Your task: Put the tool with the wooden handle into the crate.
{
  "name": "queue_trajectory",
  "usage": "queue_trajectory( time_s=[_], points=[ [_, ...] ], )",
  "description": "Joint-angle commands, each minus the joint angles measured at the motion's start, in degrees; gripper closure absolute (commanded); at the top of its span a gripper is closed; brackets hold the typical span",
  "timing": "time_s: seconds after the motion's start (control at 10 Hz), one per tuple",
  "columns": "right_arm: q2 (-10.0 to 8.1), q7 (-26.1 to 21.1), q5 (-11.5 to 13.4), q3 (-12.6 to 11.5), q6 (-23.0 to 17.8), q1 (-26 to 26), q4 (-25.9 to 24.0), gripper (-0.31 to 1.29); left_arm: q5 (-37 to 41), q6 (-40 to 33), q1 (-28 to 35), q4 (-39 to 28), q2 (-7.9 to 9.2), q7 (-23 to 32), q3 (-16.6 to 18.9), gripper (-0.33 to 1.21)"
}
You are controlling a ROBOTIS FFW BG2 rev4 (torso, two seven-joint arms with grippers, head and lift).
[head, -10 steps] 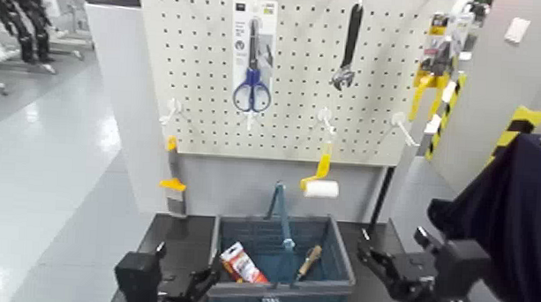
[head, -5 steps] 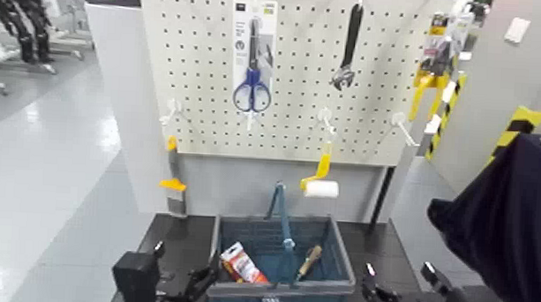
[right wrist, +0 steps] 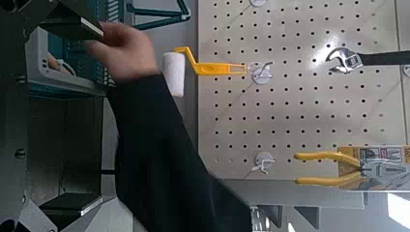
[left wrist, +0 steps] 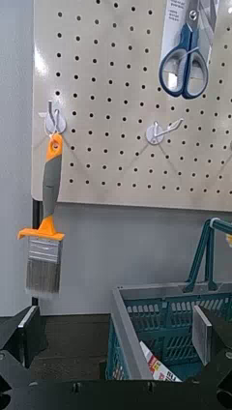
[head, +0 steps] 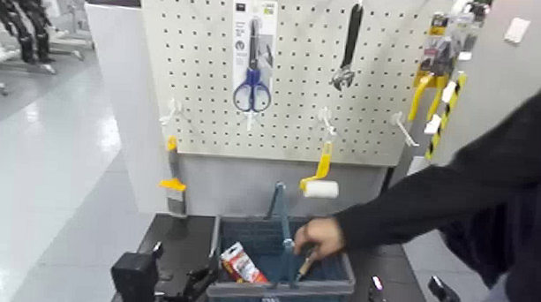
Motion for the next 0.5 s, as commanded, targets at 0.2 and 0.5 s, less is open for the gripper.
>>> queue_trajectory(
  time_s=[0.2,0.5],
  points=[
    [0.42,-0.01,0.97,-0.01,-0.24,0.23,0.01,0.12,-0.05,0.0,-0.06,0.1,0.02,0.0,0.04,0.13],
    [0.42,0.08,1.49,0.16,-0.15,-0.03,0.19,0.12,-0.05,0.0,-0.24,0.1,0.11,-0.09,-0.14,0.13]
  ],
)
